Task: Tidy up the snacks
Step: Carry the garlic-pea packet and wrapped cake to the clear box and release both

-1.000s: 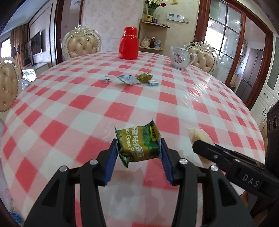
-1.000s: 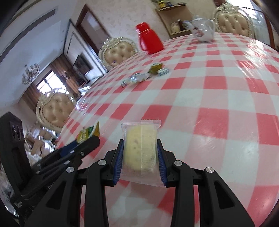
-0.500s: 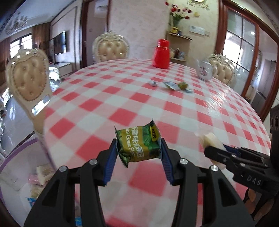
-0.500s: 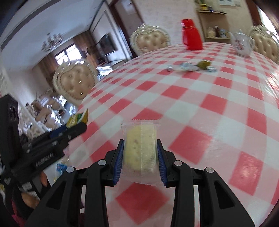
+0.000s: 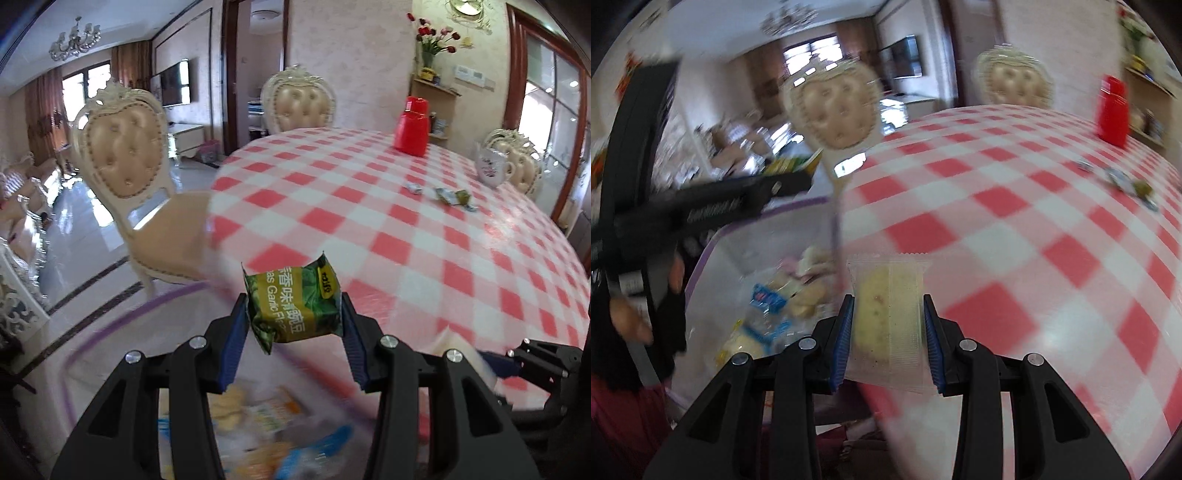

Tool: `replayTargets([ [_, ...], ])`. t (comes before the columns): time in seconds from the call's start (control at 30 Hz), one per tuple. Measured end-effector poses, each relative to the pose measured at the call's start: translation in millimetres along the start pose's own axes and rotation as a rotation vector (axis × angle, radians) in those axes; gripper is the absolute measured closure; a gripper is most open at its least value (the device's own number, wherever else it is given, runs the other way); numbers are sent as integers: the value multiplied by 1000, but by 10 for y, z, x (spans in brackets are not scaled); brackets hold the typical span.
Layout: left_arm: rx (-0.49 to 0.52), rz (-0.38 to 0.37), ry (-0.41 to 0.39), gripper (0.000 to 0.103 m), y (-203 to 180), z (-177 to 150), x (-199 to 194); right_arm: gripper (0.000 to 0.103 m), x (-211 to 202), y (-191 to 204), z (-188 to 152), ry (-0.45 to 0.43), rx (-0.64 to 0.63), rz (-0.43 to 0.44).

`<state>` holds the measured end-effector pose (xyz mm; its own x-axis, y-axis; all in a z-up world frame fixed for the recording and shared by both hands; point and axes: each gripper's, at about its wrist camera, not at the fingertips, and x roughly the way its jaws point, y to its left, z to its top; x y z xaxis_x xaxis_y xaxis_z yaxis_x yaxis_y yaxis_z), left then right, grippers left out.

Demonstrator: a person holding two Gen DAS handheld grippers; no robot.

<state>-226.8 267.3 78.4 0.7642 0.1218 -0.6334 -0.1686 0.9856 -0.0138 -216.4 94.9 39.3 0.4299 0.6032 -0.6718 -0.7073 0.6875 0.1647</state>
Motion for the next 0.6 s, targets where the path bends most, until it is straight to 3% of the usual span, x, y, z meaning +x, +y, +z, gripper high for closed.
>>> replayTargets([
  [0.27,-6,137,72,55,593,-35,-75,67,387,759,99,62,-188,89],
  [0.43,-19,231,113,51,879,-69,-85,65,513,1119,163,44,-273,144],
  [0.47,-30,250,114,42,921,-70,-92,61,519,1150,182,33,-275,160],
  [0.5,-45,269,110,22,962,-63,-108,50,507,1147,203,23,-267,171],
  [0.53,-66,297,95,13,1001,-51,-146,42,471,1108,223,8,-249,182],
  [0.6,-94,329,75,9,1036,-26,-204,41,391,987,255,-16,-215,193],
])
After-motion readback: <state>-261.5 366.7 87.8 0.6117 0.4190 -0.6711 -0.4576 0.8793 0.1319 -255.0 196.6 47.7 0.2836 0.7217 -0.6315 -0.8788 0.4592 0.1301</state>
